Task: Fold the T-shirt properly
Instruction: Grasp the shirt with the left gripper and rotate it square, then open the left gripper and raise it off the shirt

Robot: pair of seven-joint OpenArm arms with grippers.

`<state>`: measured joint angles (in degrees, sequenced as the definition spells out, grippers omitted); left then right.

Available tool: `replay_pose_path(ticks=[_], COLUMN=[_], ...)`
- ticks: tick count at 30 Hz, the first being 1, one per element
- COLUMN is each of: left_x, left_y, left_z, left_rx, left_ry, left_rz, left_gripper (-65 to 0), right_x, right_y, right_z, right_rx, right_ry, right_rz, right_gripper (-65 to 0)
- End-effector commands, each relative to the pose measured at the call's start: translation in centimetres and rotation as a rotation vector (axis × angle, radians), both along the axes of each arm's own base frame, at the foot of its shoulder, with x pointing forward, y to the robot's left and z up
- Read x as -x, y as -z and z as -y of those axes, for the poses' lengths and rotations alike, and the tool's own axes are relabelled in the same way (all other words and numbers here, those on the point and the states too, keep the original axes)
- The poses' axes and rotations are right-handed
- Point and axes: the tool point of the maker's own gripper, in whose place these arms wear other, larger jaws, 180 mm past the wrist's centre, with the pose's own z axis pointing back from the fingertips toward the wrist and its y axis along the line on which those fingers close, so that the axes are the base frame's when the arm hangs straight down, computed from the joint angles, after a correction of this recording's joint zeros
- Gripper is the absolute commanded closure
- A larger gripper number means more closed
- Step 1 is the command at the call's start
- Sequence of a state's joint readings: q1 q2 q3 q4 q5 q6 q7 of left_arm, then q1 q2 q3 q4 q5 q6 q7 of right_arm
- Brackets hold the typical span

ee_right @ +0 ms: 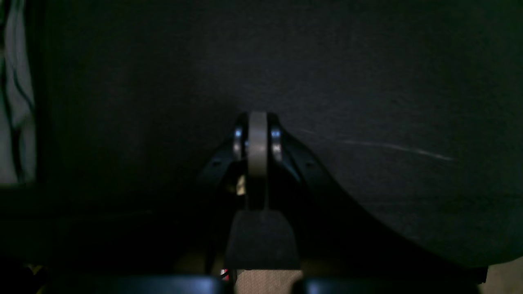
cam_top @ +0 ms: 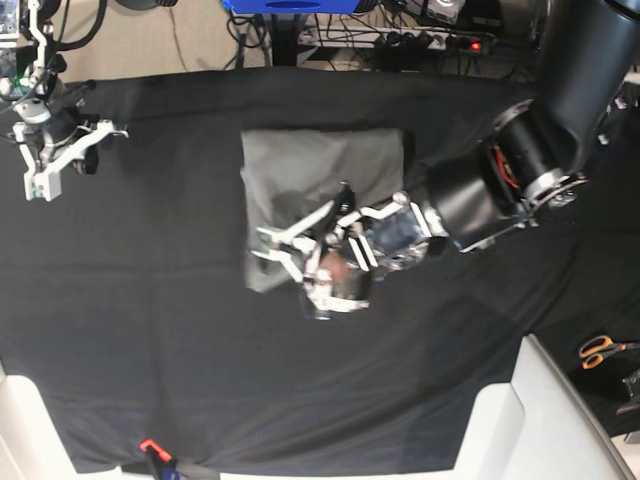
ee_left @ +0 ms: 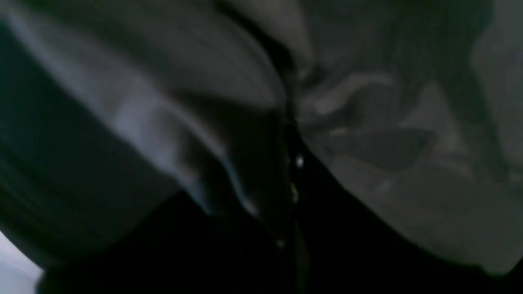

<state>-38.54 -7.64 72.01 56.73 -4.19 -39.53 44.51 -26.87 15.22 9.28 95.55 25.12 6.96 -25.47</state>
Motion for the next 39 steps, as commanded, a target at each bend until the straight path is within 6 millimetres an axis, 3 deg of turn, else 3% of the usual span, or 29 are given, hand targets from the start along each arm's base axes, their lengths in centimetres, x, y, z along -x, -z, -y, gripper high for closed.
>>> replay_pose_path(ticks=[1,8,17,35,36,39], left_x=[-1.3,-1.5,-4.3,-4.1,-4.2,-4.4], left_y=[-1.1,-1.6,-1.7,-1.6,-1.6,-1.8], left_z=[0.8,2.5,-0.4,-0.1,-0.4,-0.4], left_rx=[0.011,0.03,0.062,0.064,0.056,0.056], left_ry=[0.024,0.05,-0.17,-0.172,-0.171,-0.168], left_rz=[0.038,0.055,0.032,0.027,0.032,0.04], left_gripper=[0.0,0.0,0.0,0.0,-1.6,-20.6], right_x=[-0.8,-0.7,-1.5,-1.9,-1.9,-1.9], right_y=[-1.0,-1.0,-1.1,-1.3,-1.3,-1.3], right_z=[0.5,0.6,-0.3,-0.6,-0.6,-0.6], right_rx=[0.012,0.013,-0.016,-0.02,-0.02,-0.02], right_ry=[0.0,0.003,0.018,0.013,0.013,0.013], right_rz=[0.041,0.04,0.061,0.069,0.069,0.069], right_gripper=[-0.2,-0.2,-0.2,-0.2,-0.2,-0.2])
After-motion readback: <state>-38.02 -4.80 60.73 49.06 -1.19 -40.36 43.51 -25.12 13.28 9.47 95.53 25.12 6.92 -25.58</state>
